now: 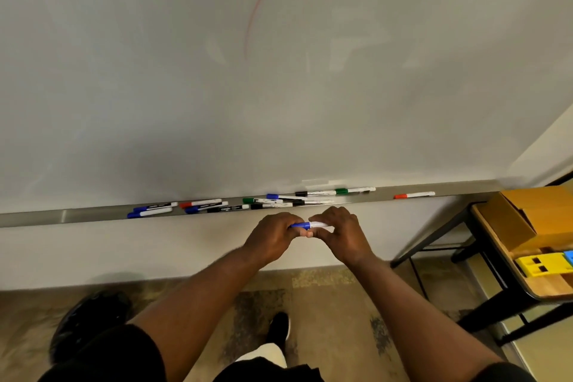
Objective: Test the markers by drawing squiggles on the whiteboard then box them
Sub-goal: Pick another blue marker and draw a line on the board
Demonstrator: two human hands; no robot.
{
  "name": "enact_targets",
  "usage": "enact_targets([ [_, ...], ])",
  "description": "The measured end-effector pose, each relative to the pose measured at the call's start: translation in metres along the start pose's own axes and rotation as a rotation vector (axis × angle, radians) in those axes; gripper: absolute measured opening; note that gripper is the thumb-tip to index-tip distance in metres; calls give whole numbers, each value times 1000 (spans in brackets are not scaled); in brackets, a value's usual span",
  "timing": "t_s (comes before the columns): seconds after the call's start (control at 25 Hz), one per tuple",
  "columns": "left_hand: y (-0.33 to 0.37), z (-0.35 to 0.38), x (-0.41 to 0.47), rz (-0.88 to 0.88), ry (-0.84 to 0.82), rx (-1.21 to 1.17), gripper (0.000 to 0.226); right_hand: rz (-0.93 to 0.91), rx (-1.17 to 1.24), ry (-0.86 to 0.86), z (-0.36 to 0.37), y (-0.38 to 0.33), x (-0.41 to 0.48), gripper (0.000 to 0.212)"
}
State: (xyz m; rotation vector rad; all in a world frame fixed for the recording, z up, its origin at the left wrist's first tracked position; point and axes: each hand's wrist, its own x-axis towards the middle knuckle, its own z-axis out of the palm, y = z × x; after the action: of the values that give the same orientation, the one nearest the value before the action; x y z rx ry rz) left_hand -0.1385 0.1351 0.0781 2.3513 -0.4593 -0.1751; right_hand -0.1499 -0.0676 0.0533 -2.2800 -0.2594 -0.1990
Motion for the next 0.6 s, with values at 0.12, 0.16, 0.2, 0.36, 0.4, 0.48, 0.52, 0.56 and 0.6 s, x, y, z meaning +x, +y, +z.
enact_targets([
  [0.12, -2, -19, -17, 20, 50, 46, 22, -28, 48, -15, 5, -21, 4, 22],
  [0.16, -1, -25, -21, 35, 73, 56, 21, -41, 50, -4, 6, -29, 6, 21],
  [0.2, -2, -31, -24, 50, 104, 72, 21, -52, 50, 17, 8, -37, 9, 19],
  [0.36, -8, -58, -30, 82, 249, 125, 21, -79, -35, 158, 17, -68, 25, 25],
  [0.4, -12, -66, -30, 86, 265, 139, 21, -82, -40, 179, 20, -75, 29, 26],
  [0.48, -21, -85, -33, 93, 299, 154, 20, -128, -27, 211, 25, -87, 38, 21],
  [0.52, -26, -97, -33, 98, 309, 153, 19, -153, -20, 218, 26, -94, 42, 20],
  [0.56, -30, -110, -33, 109, 321, 151, 19, -168, -7, 217, 26, -101, 45, 20],
  [0.6, -34, -124, -31, 121, 337, 157, 19, -179, 9, 221, 25, -107, 50, 22],
])
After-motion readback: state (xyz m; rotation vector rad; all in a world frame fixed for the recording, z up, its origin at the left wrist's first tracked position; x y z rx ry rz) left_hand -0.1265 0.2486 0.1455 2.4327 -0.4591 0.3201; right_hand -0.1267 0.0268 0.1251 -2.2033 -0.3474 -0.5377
